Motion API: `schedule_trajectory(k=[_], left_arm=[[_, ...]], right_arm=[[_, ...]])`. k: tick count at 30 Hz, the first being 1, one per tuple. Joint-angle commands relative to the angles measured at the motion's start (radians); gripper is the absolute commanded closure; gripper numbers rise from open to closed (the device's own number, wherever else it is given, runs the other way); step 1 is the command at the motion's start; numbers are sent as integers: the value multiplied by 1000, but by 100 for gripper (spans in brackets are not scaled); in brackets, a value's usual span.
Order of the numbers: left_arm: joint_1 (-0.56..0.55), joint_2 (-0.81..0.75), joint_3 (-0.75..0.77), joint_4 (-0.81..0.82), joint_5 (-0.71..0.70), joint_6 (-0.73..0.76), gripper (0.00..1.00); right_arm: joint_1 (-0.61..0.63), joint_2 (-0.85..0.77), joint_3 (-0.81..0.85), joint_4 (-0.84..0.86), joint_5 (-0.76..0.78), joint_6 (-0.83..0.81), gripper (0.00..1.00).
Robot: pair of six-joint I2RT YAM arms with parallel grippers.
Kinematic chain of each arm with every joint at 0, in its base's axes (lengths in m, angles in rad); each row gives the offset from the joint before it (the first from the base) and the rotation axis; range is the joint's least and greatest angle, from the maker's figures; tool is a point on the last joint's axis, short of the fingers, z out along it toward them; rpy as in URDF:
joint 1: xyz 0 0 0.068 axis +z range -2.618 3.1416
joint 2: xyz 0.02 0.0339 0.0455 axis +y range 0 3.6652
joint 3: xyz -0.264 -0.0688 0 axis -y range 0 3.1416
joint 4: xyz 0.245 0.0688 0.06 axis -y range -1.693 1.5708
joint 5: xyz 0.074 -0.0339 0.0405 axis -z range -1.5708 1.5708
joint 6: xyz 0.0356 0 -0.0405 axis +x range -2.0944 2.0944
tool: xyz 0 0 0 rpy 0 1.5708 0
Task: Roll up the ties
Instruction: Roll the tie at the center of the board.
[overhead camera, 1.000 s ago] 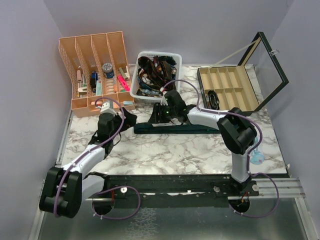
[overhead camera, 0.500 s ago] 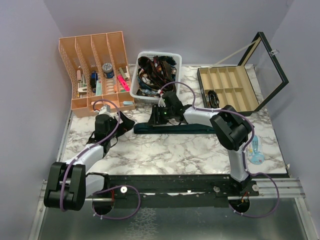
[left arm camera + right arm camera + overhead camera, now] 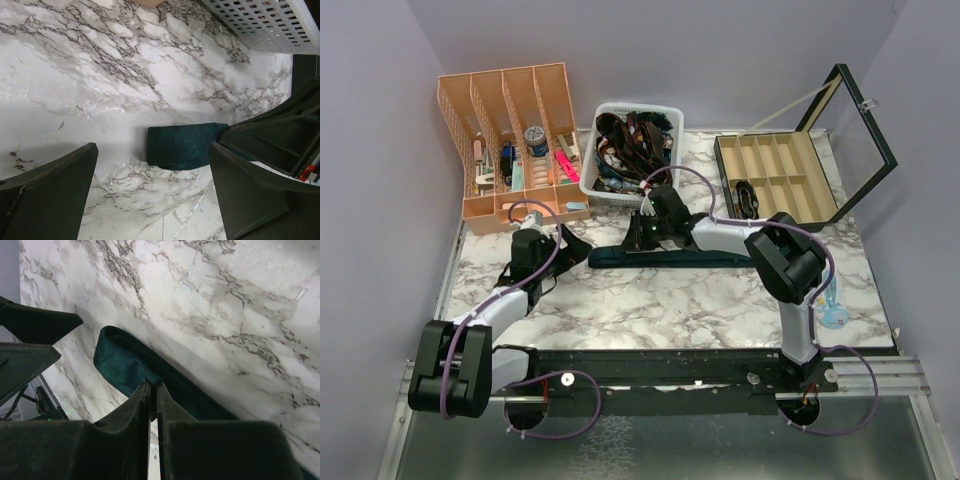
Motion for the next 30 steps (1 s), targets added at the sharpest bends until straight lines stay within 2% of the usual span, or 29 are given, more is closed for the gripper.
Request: schedule_trajectory(k=[1, 9, 14, 20, 24, 30], left_arm=[[7, 24, -25, 29, 43, -30, 8], [6, 55, -38, 76, 105, -36, 12], [7, 93, -34, 92, 132, -43, 22], [6, 99, -47, 132, 131, -62, 32], [6, 89, -50, 133, 119, -69, 32], [6, 22, -60, 113, 69, -88, 32]], right_arm=[[1, -79, -82, 117, 0, 36, 87], [7, -89, -178, 283, 33, 5, 84], [15, -96, -249, 383, 91, -54, 81], [33, -88, -298, 469, 54, -105, 77], [41, -130, -318, 465, 69, -145, 62], [41, -220, -279, 298, 164, -324, 43]])
